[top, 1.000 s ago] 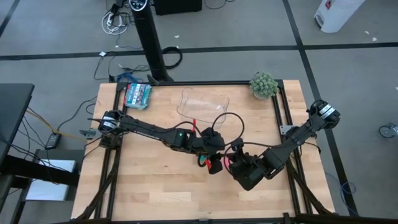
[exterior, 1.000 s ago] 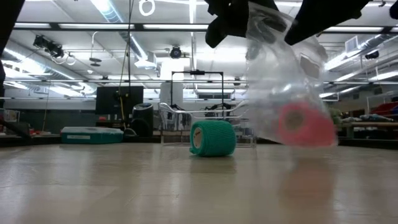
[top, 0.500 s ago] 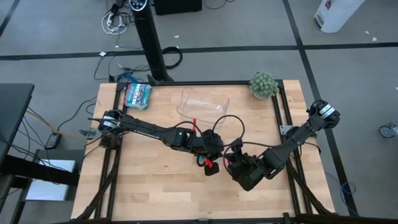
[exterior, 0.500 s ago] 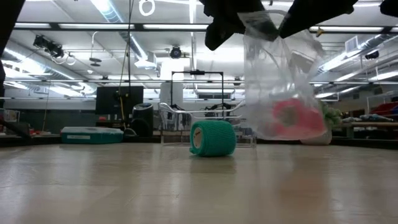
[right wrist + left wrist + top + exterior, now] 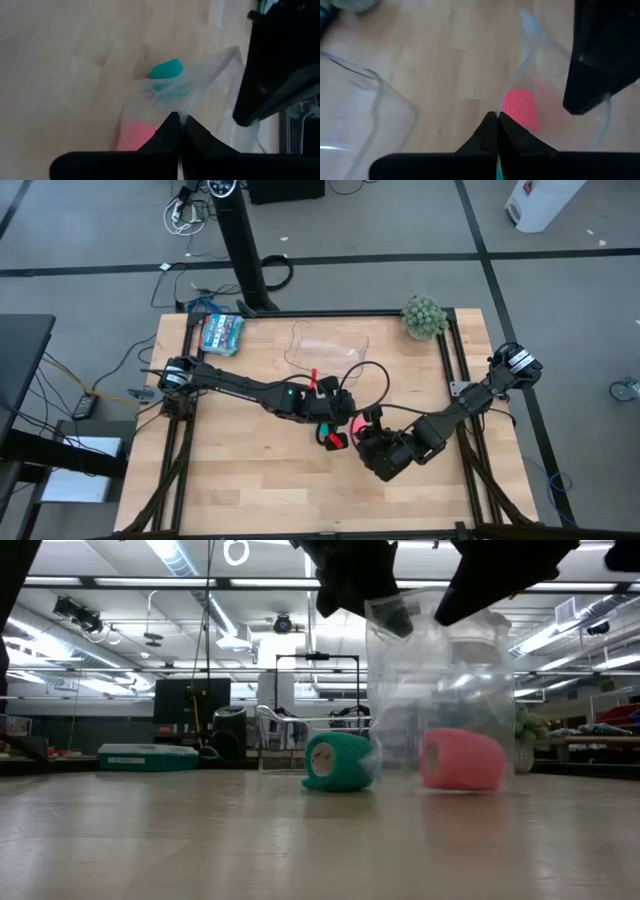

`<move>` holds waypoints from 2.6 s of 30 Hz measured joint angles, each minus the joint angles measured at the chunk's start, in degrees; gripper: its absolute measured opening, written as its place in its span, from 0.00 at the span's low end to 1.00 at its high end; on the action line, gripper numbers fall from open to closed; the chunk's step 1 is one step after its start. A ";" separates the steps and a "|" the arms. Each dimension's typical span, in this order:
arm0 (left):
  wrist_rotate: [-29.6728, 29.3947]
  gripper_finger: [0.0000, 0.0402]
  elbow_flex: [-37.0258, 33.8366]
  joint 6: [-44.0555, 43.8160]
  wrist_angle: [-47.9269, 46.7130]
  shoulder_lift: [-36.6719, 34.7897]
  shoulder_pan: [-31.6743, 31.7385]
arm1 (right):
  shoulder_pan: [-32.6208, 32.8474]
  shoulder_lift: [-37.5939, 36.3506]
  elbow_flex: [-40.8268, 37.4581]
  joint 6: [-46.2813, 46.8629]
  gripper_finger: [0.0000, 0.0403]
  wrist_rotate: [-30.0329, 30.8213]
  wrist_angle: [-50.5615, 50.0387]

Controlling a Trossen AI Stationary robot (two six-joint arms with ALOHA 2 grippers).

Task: Roll bandage
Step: Open the transparent zip bag, then put the blue bandage into the transparent zip bag

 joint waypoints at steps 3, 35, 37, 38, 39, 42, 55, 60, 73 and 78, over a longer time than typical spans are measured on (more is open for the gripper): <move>-2.71 0.01 1.96 1.47 -2.10 -0.04 0.00 | -0.51 0.03 0.00 1.28 0.03 -0.65 1.28; -7.89 0.00 2.62 7.98 -2.78 1.36 -0.68 | 7.48 0.25 -1.61 28.74 0.29 20.29 2.52; -8.65 0.00 2.62 8.92 -2.66 1.33 -0.41 | 8.07 0.26 -4.63 30.38 0.30 21.05 6.26; -9.15 0.00 2.62 9.94 -2.64 1.34 -0.20 | 8.24 0.29 -6.20 30.83 0.30 21.31 8.81; -9.60 0.00 2.62 10.77 -2.45 1.36 -0.01 | 8.29 0.29 -7.82 30.72 0.30 21.54 12.48; -9.68 0.00 2.63 12.73 -1.11 1.34 0.65 | 7.85 0.29 -13.17 25.34 0.30 21.48 27.83; -7.92 0.00 2.62 17.57 -2.41 1.33 3.00 | -3.47 3.65 -21.53 26.60 0.41 3.64 47.49; -7.31 0.00 2.62 18.89 -5.11 1.33 4.10 | -6.04 9.55 -17.31 25.19 0.55 3.03 48.83; -1.84 0.00 2.57 22.21 -9.46 1.33 7.03 | -9.91 17.98 -14.56 29.31 0.70 8.24 50.80; -0.48 0.00 2.57 22.21 -10.24 1.31 7.11 | -9.30 17.65 -14.58 28.94 0.67 7.17 47.88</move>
